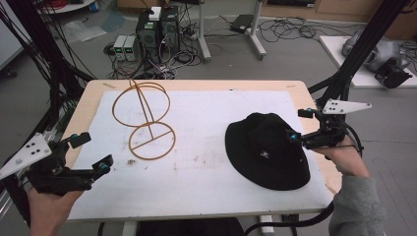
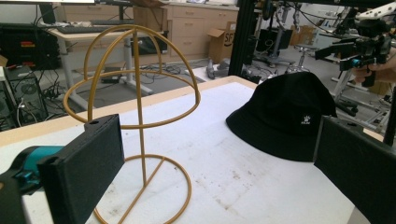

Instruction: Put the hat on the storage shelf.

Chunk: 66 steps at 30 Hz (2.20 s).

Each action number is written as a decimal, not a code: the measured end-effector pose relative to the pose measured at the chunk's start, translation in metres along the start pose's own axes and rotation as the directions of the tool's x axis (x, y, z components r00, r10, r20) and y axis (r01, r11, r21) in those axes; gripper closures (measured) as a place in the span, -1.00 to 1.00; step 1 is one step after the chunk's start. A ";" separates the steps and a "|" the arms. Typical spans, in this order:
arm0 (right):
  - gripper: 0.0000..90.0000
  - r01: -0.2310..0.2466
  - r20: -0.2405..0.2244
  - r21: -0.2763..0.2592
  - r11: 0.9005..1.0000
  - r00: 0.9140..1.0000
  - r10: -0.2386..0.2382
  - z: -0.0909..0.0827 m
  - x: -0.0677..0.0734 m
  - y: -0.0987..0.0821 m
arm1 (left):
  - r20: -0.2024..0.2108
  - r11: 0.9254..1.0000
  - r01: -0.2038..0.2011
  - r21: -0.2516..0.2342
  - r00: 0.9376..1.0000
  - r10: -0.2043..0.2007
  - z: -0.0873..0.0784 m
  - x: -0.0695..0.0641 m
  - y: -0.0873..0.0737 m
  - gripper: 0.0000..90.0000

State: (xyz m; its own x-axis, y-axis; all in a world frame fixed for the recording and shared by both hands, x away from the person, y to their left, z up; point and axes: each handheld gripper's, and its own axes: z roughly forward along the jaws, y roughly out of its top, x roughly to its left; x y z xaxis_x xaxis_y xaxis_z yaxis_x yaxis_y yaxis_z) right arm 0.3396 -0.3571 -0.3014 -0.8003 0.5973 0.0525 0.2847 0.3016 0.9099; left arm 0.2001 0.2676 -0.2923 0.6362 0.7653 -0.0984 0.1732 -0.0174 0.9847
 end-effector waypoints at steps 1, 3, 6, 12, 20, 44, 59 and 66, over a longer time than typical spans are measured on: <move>-0.98 0.003 -0.001 0.001 1.000 1.000 -0.003 0.001 -0.001 0.001 | 0.000 1.000 0.001 0.001 1.000 -0.001 0.000 0.000 0.000 -0.95; -0.97 0.006 0.000 0.007 1.000 1.000 -0.006 0.004 -0.004 0.004 | 0.000 1.000 0.003 0.004 1.000 -0.003 0.000 0.000 -0.001 -0.95; -0.98 0.003 -0.001 0.018 1.000 1.000 -0.003 0.008 -0.007 0.007 | 0.000 1.000 0.003 0.007 1.000 -0.003 0.000 0.001 -0.002 -0.95; -0.97 0.019 -0.037 0.048 0.999 0.999 -0.017 0.022 -0.014 0.010 | -0.002 1.000 0.005 0.012 1.000 -0.005 -0.001 0.000 -0.003 -0.95; -0.90 0.039 -0.093 0.104 0.994 0.995 -0.030 0.038 -0.025 0.009 | 0.000 1.000 0.005 0.017 1.000 -0.005 0.000 0.000 -0.004 -0.95; 0.13 0.078 -0.145 0.219 0.973 0.988 -0.047 0.057 -0.042 0.002 | -0.006 1.000 0.008 0.025 1.000 -0.008 -0.003 0.001 -0.006 -0.95; 0.96 0.059 -0.152 0.231 0.971 0.988 -0.024 0.054 -0.039 0.002 | -0.013 1.000 0.010 0.023 1.000 -0.009 -0.005 0.004 -0.006 -0.95; 0.97 0.053 -0.165 0.230 0.972 0.986 -0.015 0.054 -0.038 0.002 | -0.011 1.000 0.011 0.025 1.000 -0.011 -0.004 0.004 -0.006 -0.95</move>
State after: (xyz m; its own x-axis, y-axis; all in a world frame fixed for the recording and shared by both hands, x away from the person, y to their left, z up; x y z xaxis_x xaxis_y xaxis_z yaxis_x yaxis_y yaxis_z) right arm 0.3988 -0.3390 -0.3232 -0.8805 0.4620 0.1057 0.3553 0.4959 0.7923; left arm 0.1980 0.2732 -0.2981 0.6256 0.7727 -0.1073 0.1989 -0.0249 0.9797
